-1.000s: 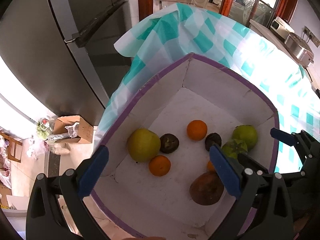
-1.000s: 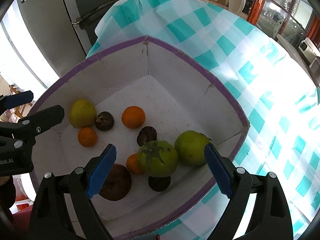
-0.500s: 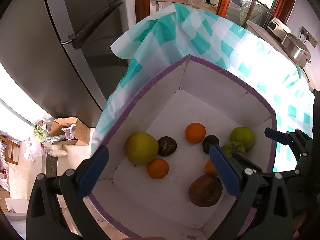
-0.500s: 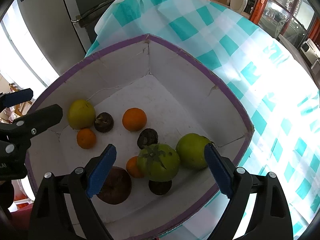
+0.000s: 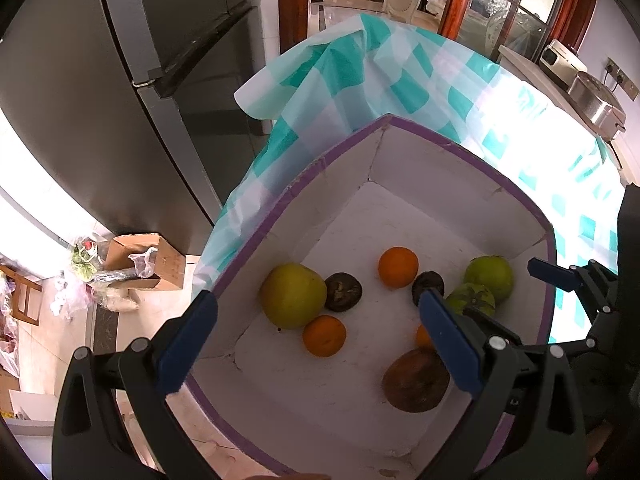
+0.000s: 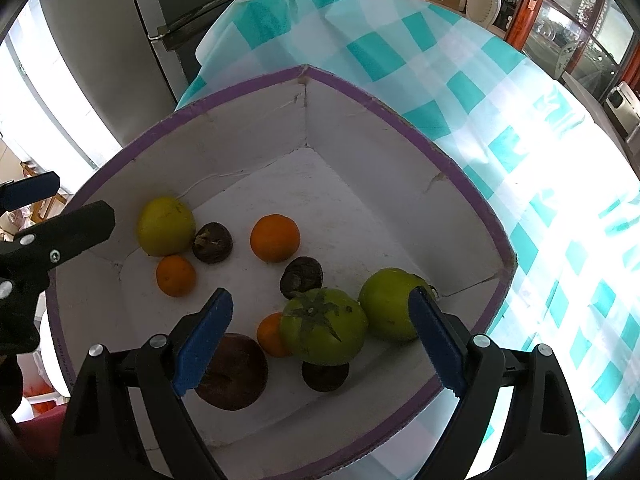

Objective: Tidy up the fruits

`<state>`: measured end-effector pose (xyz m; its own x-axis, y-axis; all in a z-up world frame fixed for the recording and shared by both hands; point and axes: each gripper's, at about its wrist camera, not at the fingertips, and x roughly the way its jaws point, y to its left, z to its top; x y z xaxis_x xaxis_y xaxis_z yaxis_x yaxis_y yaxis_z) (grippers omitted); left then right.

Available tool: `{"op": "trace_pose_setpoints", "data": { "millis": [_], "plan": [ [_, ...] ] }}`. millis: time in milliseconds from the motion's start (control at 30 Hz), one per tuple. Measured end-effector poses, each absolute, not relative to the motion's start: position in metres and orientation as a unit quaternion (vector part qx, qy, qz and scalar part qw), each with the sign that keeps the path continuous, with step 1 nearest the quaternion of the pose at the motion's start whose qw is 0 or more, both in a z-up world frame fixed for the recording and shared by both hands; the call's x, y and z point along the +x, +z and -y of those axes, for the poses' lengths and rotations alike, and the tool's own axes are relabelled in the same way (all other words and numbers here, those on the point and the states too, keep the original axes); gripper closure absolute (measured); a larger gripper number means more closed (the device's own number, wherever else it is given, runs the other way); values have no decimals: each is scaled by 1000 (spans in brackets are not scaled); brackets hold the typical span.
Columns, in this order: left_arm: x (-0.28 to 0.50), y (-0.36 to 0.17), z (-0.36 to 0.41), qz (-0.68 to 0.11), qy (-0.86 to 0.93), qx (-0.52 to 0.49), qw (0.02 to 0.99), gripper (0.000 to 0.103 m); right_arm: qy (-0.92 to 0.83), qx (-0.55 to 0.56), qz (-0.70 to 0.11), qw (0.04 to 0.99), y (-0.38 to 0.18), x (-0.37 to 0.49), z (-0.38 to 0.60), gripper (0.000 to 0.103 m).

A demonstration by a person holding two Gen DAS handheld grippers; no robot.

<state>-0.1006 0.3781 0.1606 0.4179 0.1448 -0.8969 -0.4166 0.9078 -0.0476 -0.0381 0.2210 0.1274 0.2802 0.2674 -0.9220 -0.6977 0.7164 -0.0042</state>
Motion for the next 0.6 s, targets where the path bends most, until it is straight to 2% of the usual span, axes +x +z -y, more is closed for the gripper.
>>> {"op": "trace_pose_setpoints", "data": {
  "millis": [600],
  "plan": [
    [-105,164,-382,-508,175,-133,833,2,317,-213,-511,770,128,-38,-222,16]
  ]
}}
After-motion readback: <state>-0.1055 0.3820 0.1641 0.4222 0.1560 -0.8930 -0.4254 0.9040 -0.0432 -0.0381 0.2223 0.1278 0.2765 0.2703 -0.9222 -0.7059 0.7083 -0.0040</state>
